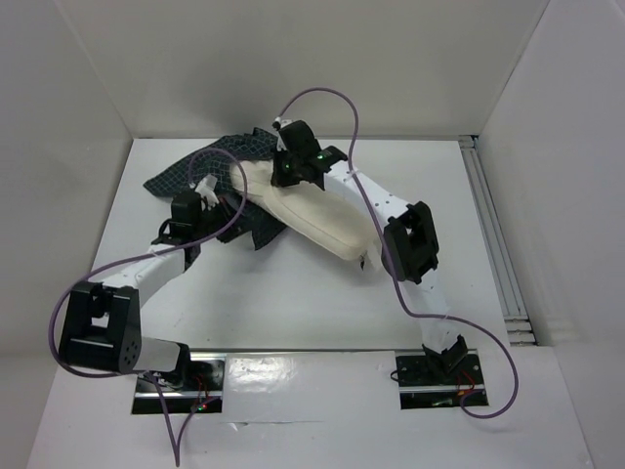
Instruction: Put the pillow into the pillowcase
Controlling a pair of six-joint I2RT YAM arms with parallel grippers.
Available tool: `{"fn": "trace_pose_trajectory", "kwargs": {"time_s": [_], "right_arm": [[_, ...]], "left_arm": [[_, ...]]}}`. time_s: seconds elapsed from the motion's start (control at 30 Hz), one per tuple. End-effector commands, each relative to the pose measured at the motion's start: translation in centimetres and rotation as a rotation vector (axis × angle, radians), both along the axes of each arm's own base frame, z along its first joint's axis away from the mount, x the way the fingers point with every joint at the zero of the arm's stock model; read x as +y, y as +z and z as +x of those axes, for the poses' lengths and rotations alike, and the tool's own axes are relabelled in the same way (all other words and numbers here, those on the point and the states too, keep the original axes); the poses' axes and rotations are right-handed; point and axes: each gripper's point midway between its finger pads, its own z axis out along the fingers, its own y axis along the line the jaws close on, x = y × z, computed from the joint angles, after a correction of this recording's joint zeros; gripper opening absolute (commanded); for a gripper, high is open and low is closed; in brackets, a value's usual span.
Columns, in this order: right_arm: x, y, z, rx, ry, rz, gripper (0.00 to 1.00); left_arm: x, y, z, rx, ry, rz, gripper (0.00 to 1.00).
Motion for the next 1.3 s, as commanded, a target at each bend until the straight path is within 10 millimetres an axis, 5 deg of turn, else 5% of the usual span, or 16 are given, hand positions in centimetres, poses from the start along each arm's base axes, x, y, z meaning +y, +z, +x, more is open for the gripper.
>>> {"fn": "trace_pose_trajectory", "kwargs": {"time_s": [0.0,0.03,0.13,0.33,0.53,0.73,1.13,1.27], "right_arm": [[-2.2,3.7,3.2,-0.131,-0.103,0.051,0.00],[-1.9,3.8,2.7,-0.130,-0.094,0.050,0.00],[-1.2,2.1,1.7,-0.094,-0.066,0.051,0.00],[-0.6,1.7,0.8,-0.084,-0.057,0.071,0.00],[-0.1,2.8,0.7,-0.091,-0.032,0.099,0.00],[0.7,3.2,0.1,-0.085,-0.005,0.110,0.00],[0.9,3.7,-0.1,-0.072,0.010,0.113,0.00],[1.0,3.7,-0.3,-0.068,0.018,0.117,0.00]], "left_arm": [[-1.0,-0.2,-2.7,0.059,-0.104,-0.035,0.07],[-0.5,-0.2,-2.6,0.071,-0.090,-0.034,0.13],[1.2,0.9,-2.6,0.062,-0.035,-0.017,0.53],[7.8,3.0,-2.3,0.026,0.255,0.051,0.55],[8.9,0.9,-0.1,0.045,0.282,0.091,0.81],[7.2,-2.8,2.1,0.094,0.199,0.140,0.78],[5.8,-3.8,8.1,-0.032,0.197,0.225,0.74],[5.7,-6.3,9.6,0.020,0.170,0.303,0.74]]}}
